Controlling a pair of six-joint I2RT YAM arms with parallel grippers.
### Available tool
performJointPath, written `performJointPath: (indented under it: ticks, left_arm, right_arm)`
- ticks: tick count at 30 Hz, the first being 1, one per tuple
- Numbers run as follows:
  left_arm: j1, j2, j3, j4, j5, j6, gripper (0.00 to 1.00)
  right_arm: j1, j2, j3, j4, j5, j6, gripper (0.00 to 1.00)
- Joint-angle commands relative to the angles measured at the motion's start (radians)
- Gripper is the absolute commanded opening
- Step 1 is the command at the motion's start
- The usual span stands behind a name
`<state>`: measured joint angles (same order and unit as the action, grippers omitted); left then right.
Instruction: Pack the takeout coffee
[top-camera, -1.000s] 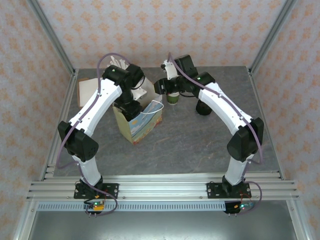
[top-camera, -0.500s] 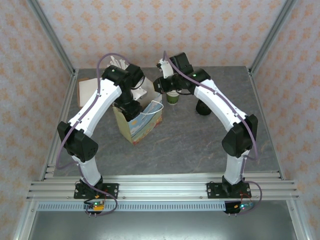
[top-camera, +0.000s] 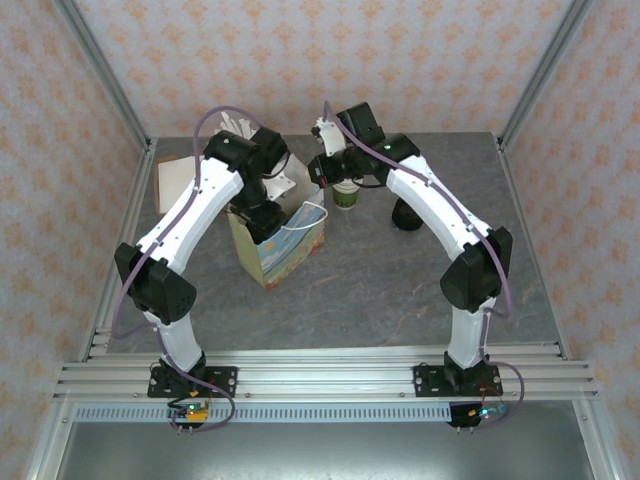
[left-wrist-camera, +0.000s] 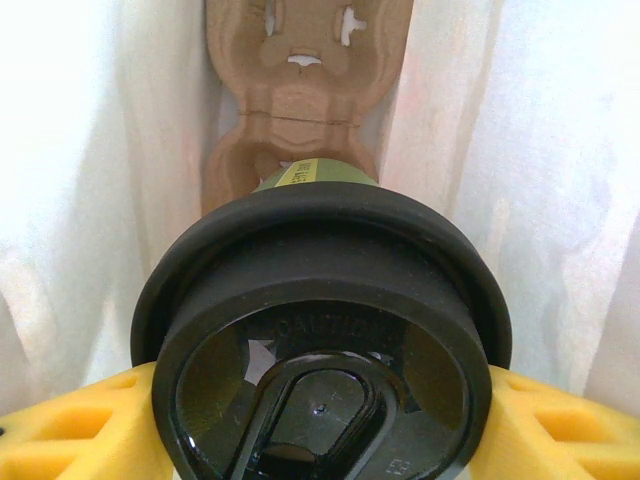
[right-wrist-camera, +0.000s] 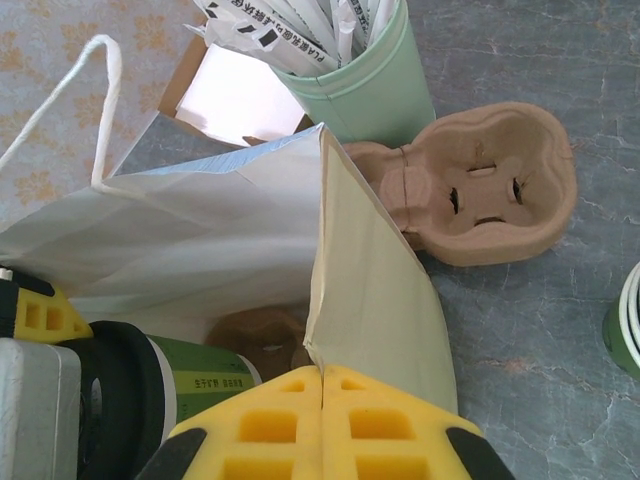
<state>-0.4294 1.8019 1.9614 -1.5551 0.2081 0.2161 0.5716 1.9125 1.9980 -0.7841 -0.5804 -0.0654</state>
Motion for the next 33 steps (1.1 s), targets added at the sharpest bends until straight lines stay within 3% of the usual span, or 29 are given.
performJointPath:
  ticks: [1,33]
  left_arm:
    - [0.006,-0.039,0.008,0.007,0.015,0.043,0.48]
    - [-0.008,0.049,0.025,0.000,-0.055,0.038,0.45]
  right_arm:
    - [0.005,0.024,0.052,-0.052,-0.002,-0.029,0.01]
    - [0.005,0.036,0.071,-0.074,0.024,-0.025,0.01]
